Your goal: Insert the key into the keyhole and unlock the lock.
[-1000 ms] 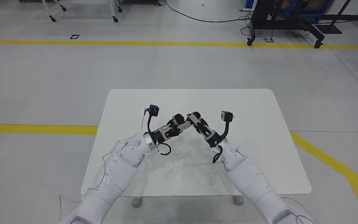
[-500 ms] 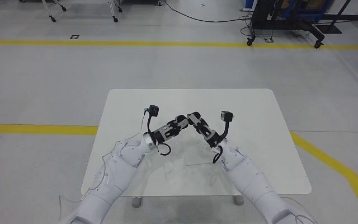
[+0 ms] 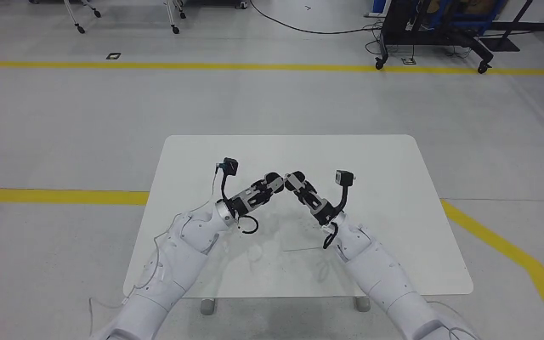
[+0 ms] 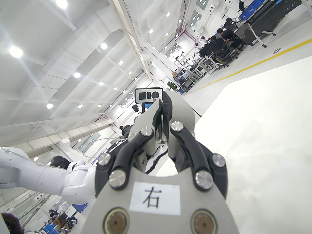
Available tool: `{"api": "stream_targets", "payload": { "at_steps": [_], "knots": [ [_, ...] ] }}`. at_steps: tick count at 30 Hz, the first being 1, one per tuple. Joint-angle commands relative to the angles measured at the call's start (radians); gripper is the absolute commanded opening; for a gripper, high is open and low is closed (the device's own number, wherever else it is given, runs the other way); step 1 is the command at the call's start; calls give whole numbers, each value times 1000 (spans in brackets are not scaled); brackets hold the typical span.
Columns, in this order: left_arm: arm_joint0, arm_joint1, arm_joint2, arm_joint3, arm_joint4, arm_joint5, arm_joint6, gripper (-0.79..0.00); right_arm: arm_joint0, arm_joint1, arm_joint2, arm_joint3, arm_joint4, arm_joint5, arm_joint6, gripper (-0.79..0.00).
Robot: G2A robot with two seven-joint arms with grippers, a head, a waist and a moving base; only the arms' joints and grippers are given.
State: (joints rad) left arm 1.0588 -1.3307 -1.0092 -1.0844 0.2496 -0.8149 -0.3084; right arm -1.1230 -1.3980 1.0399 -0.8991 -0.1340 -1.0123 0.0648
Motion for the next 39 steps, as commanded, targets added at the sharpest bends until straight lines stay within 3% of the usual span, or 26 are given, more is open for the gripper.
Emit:
{"api": "stream_targets", "payload": {
  "at_steps": [1,9,13,16,19,21,23,24,25,28,30,39],
  "knots": [
    [1,0,-1,-2,7,2,6,-785,-1,0,1,-1,0,0,2,-785],
    [4,0,-4,-5,15,0,19,-785,-5,-1,3,-5,7,0,19,-785],
    [5,0,-4,-5,11,-4,20,-785,-5,0,5,-4,6,0,29,-733],
    [5,0,-3,-4,8,-5,16,-785,-6,-1,5,-5,12,0,33,-643],
    [4,0,-4,-3,5,-1,14,-785,-6,-1,7,-5,14,0,37,-665],
    [4,0,-4,-3,4,0,12,-785,-6,0,9,-5,16,0,40,-625],
    [4,0,-5,-3,3,2,10,-785,-8,1,14,-6,17,0,42,-505],
    [5,1,-5,-2,0,3,7,-785,-9,2,18,-7,19,0,40,-345],
    [4,1,-7,-1,-2,2,4,-785,-10,3,23,-6,19,0,38,0],
    [-3,7,-22,6,17,22,-9,-785,-19,8,52,-16,42,0,11,0],
    [-13,14,-31,-11,127,31,-9,-785,-19,8,52,-16,42,0,11,0],
    [-3,14,-31,-15,109,61,-12,-785,-18,9,51,-18,25,15,22,0]
  ]
}}
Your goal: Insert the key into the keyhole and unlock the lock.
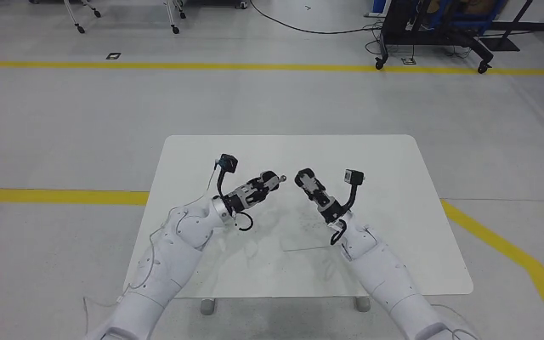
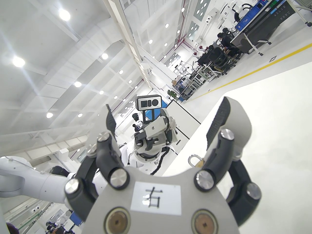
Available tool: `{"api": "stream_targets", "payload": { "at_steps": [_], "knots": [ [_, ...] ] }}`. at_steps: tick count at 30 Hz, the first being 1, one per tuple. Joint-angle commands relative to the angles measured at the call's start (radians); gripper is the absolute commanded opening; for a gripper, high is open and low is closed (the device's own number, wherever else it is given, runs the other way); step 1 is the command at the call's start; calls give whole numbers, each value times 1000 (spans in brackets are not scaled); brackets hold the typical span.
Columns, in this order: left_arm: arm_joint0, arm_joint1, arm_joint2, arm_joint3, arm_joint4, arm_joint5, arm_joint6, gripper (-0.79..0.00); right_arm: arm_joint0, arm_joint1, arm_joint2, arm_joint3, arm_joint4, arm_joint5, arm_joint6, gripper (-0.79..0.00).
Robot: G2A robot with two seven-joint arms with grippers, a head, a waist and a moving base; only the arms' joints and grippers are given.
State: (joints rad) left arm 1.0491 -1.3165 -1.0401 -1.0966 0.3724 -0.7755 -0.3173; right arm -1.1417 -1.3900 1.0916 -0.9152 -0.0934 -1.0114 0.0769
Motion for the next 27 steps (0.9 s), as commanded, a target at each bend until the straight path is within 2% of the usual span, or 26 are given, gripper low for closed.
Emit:
{"api": "stream_targets", "payload": {
  "at_steps": [1,5,6,9,11,12,13,14,15,16,17,18,20,27],
  "knots": [
    [11,0,0,-6,-38,26,-15,-785,6,6,6,-11,-54,33,31,0],
    [12,5,3,-7,-137,-2,-123,-785,8,41,60,-27,-189,81,150,0],
    [3,9,2,0,-163,3,-182,-785,-2,55,81,-47,-205,92,209,0],
    [-4,15,4,11,-311,-13,-325,-785,-38,85,125,-110,-174,134,366,0],
    [-15,20,8,16,-373,-14,-423,-785,-70,97,133,-156,-88,144,473,0],
    [-19,22,9,19,-416,-14,-466,-785,-93,100,122,-190,29,141,557,-179],
    [-22,24,16,20,-467,-14,-526,-785,-106,110,126,-221,163,170,680,-323],
    [-26,25,22,20,-493,-14,-565,-785,-109,121,135,-234,205,190,766,-409],
    [-27,26,30,20,-526,-12,-599,-785,-116,129,141,-242,239,206,836,-403],
    [-30,26,39,20,-553,-9,-638,-785,-121,135,149,-249,286,222,881,-336],
    [-36,27,44,25,-563,-7,-668,-785,-123,140,158,-252,314,230,911,-320],
    [-42,28,47,31,-568,-6,-686,-785,-124,144,164,-250,324,233,929,-372],
    [-50,29,56,38,-555,-4,-709,-785,-125,148,168,-248,329,234,940,-403],
    [-64,26,99,44,-506,-5,-715,-785,-128,157,153,-249,295,242,951,-456]
  ]
}}
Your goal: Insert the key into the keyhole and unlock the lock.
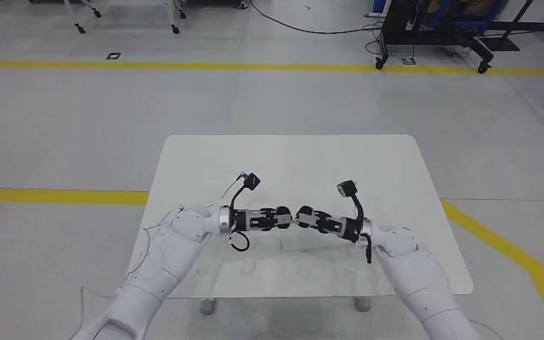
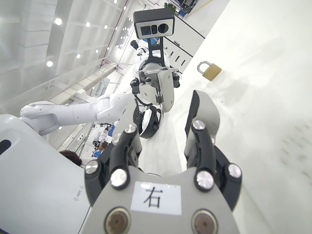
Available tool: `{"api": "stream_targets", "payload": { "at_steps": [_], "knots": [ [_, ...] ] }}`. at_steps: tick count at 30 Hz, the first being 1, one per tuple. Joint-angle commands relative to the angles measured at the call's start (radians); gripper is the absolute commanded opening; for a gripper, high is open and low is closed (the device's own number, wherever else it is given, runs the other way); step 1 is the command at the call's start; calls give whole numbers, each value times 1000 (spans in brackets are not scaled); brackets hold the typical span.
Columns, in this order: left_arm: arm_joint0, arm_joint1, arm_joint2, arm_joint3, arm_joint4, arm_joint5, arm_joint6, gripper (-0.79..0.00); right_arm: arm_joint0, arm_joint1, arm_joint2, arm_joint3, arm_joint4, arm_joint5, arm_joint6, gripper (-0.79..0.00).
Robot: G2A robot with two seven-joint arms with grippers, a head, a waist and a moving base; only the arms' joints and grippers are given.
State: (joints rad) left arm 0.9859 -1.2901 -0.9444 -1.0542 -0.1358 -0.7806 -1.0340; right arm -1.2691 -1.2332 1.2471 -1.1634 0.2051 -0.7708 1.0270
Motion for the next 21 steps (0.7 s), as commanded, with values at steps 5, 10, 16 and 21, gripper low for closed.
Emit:
{"api": "stream_targets", "payload": {
  "at_steps": [5,10,16,21],
  "knots": [
    [-9,-1,19,8,4,0,10,-785,-8,7,-19,-8,-17,2,17,-499],
    [-14,0,28,14,-2,-2,14,-785,-10,12,-27,-13,-3,-4,16,-613],
    [-21,1,40,20,-17,0,4,-785,-5,18,-36,-8,11,-3,12,-763],
    [-26,3,43,25,-28,-3,7,-785,1,22,-47,-2,22,-5,15,-785]
  ]
}}
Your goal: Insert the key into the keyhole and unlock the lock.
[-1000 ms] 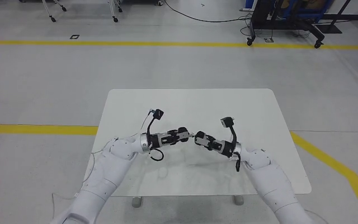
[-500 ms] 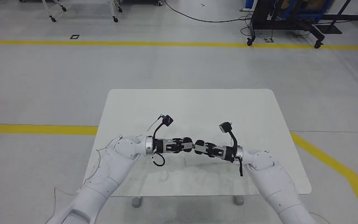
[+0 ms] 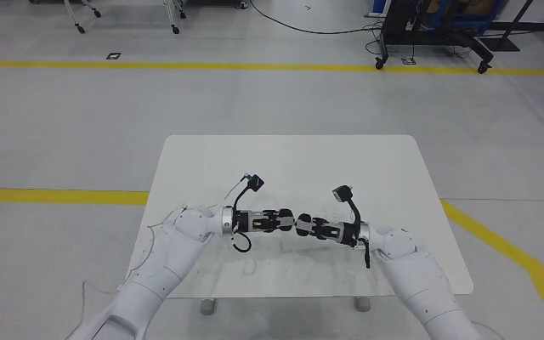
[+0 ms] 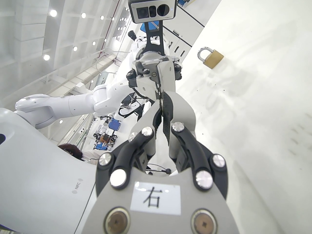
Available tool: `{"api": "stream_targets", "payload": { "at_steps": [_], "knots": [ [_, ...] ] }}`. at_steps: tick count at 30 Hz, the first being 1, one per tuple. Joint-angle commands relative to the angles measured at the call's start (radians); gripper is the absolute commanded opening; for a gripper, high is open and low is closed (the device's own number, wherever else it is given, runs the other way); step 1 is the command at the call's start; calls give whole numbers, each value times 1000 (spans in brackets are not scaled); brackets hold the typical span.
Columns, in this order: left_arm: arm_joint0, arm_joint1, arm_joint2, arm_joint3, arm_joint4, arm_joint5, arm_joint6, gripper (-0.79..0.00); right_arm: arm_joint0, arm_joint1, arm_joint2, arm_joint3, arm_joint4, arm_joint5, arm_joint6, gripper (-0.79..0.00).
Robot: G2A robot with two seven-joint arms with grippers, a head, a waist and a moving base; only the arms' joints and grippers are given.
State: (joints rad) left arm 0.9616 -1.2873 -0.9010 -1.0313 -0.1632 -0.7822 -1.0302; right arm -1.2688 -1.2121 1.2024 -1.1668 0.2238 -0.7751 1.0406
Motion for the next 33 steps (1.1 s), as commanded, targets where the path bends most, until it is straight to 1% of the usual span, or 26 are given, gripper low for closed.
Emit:
{"api": "stream_targets", "payload": {
  "at_steps": [1,2,3,9,16,19,20,22,23,24,26,27,29,31,33],
  "knots": [
    [-4,1,-3,5,5,-3,14,-785,2,2,-4,2,6,-3,1,-785],
    [-4,2,-4,6,9,-3,21,-459,2,2,-5,3,6,-4,0,-785],
    [-5,2,-9,10,13,3,43,0,3,3,-6,5,7,-5,-1,-785],
    [-5,2,-9,10,15,4,49,0,-6,14,16,16,44,-46,-41,-785],
    [-5,2,-9,10,15,4,49,0,-81,53,112,0,119,-150,-146,-785],
    [-3,2,-9,5,15,9,57,0,-87,56,119,2,133,-157,-152,-785],
    [1,1,-7,-11,23,21,76,0,-87,56,119,2,133,-157,-152,-785],
    [6,1,-4,-102,92,47,123,0,-87,56,119,2,133,-157,-152,-785],
    [11,6,-14,-159,139,59,147,0,-87,56,119,2,133,-157,-152,-785],
    [24,13,-33,-213,187,80,168,0,-87,56,119,2,133,-157,-152,-785],
    [70,36,-100,-351,271,125,192,0,-87,56,119,2,133,-157,-152,-785],
    [106,52,-147,-424,305,154,188,0,-87,56,119,2,133,-157,-152,-785],
    [190,87,-271,-584,401,241,149,0,-87,56,119,2,133,-157,-152,-785],
    [296,120,-421,-765,552,374,99,0,-87,56,119,2,133,-157,-152,-785],
    [412,143,-541,-924,670,480,32,0,-87,56,119,2,133,-157,-152,-785]
  ]
}}
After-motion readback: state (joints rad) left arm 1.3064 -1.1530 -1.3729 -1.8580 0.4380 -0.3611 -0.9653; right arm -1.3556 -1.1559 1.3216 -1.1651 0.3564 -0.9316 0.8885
